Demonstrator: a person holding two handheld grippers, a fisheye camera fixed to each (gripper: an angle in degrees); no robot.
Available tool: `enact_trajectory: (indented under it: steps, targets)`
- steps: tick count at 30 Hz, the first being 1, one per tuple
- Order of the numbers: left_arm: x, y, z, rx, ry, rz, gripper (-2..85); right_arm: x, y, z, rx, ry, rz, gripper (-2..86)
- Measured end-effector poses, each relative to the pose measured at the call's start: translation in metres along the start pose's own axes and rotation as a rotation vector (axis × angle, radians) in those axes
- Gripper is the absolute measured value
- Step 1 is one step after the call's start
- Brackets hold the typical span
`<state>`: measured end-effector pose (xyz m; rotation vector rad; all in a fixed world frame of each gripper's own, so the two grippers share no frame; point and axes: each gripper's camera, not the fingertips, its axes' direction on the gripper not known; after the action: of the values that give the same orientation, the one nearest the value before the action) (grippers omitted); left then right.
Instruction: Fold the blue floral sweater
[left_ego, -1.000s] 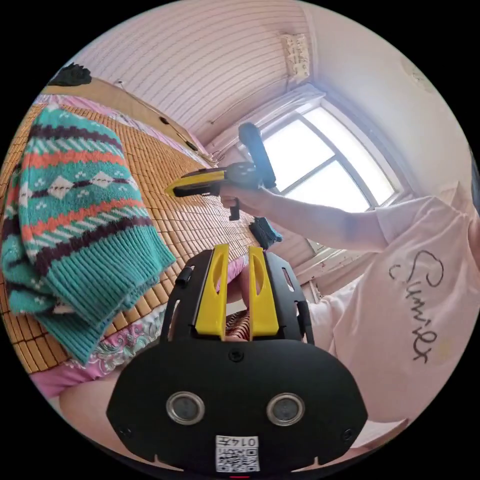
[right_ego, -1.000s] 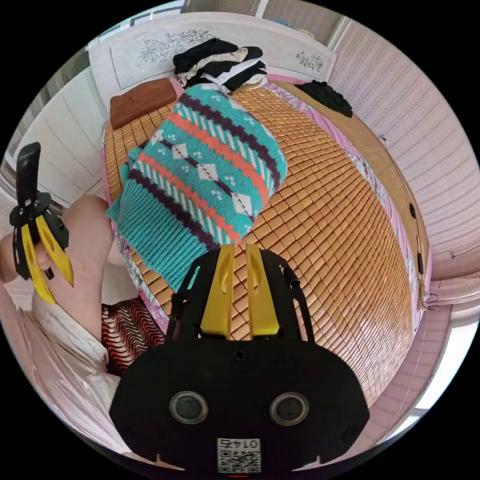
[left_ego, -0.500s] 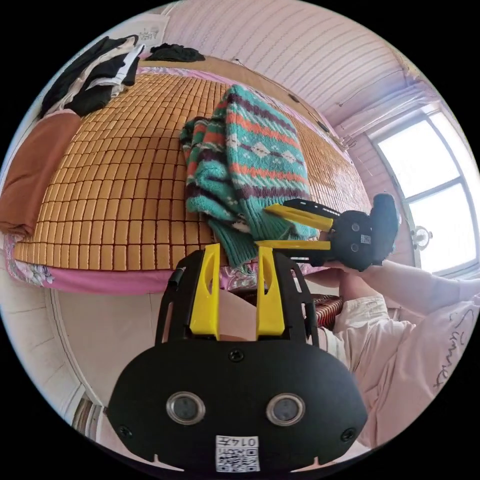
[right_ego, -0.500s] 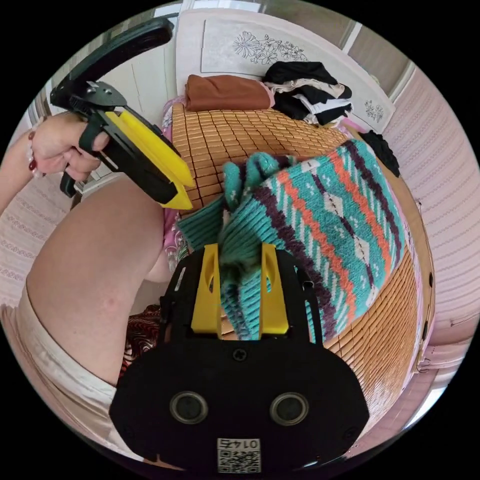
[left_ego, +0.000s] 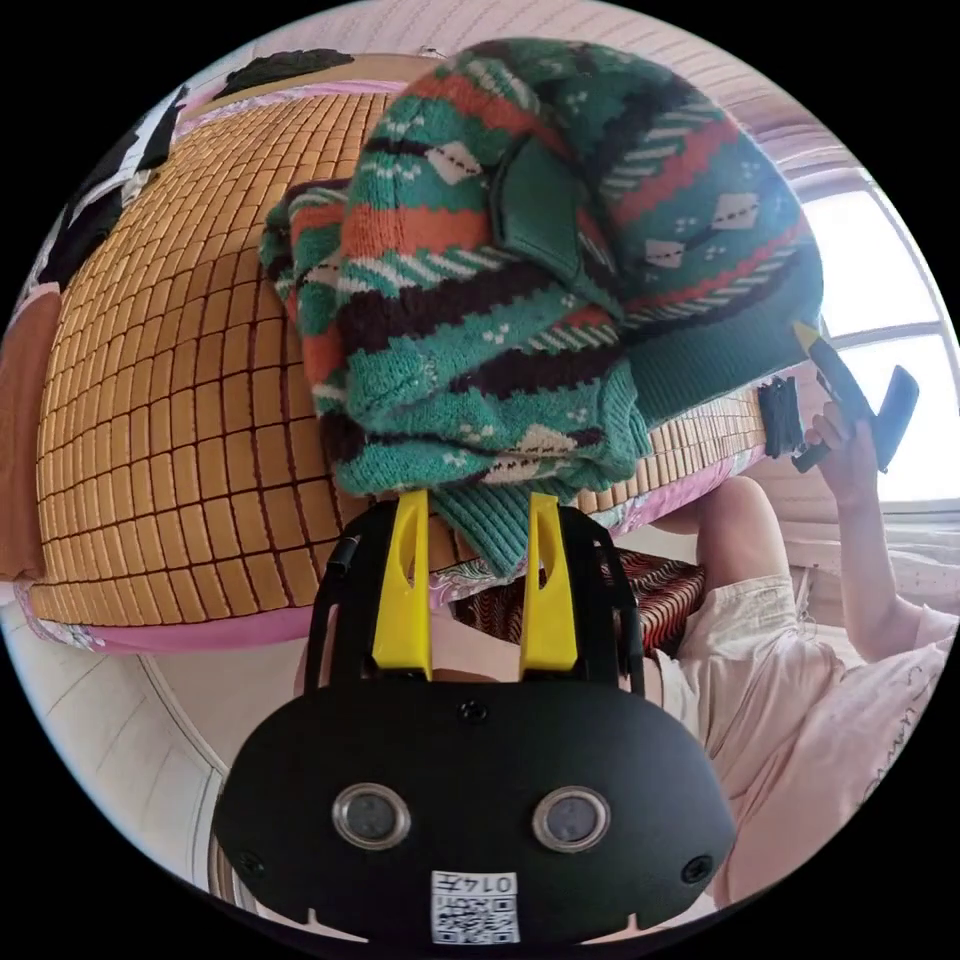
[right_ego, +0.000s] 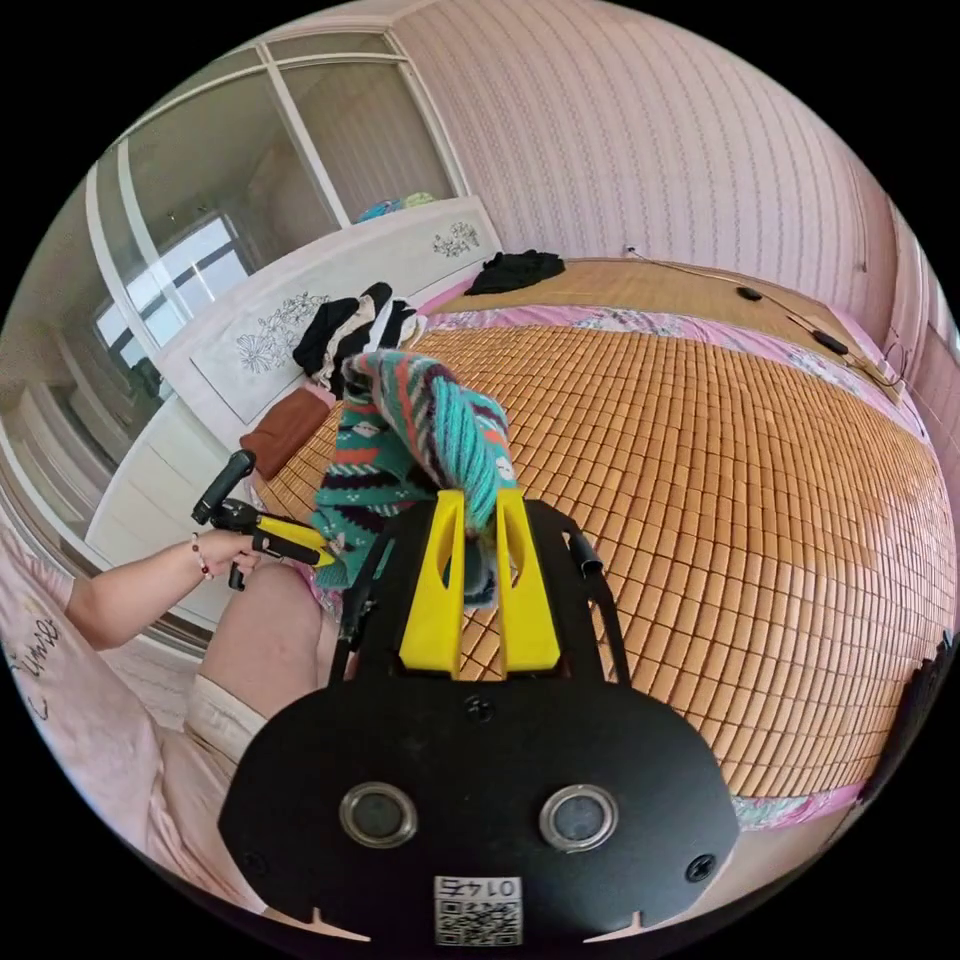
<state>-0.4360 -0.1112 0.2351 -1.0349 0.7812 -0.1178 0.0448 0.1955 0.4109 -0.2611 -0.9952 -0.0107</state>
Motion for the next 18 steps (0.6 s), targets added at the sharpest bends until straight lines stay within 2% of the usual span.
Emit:
enact_trajectory:
  steps: [1,3,6,13,16,18]
  targets:
    - [0.005,-0.003,0.002,-0.004,-0.094,-0.014,8.5,0.011,0.003,-0.007,0.002,-0.011,0.046,5.5]
    - [0.015,-0.006,0.001,0.009,-0.143,0.026,4.0,0.024,0.005,-0.019,0.012,-0.025,0.1,5.5]
    - [0.026,-0.009,-0.009,0.067,-0.142,0.081,0.0,0.043,0.003,-0.045,0.038,-0.016,0.16,5.4]
    - [0.035,-0.006,-0.04,0.181,-0.09,0.136,-0.9,0.094,0.045,-0.114,0.029,-0.068,0.368,5.0]
    - [0.022,0.001,-0.023,0.125,-0.124,0.097,-0.9,0.12,0.07,-0.117,-0.088,-0.093,0.496,5.3]
    - [0.008,0.005,-0.021,0.146,-0.085,0.03,-0.7,0.12,0.07,-0.123,-0.156,-0.072,0.487,5.6]
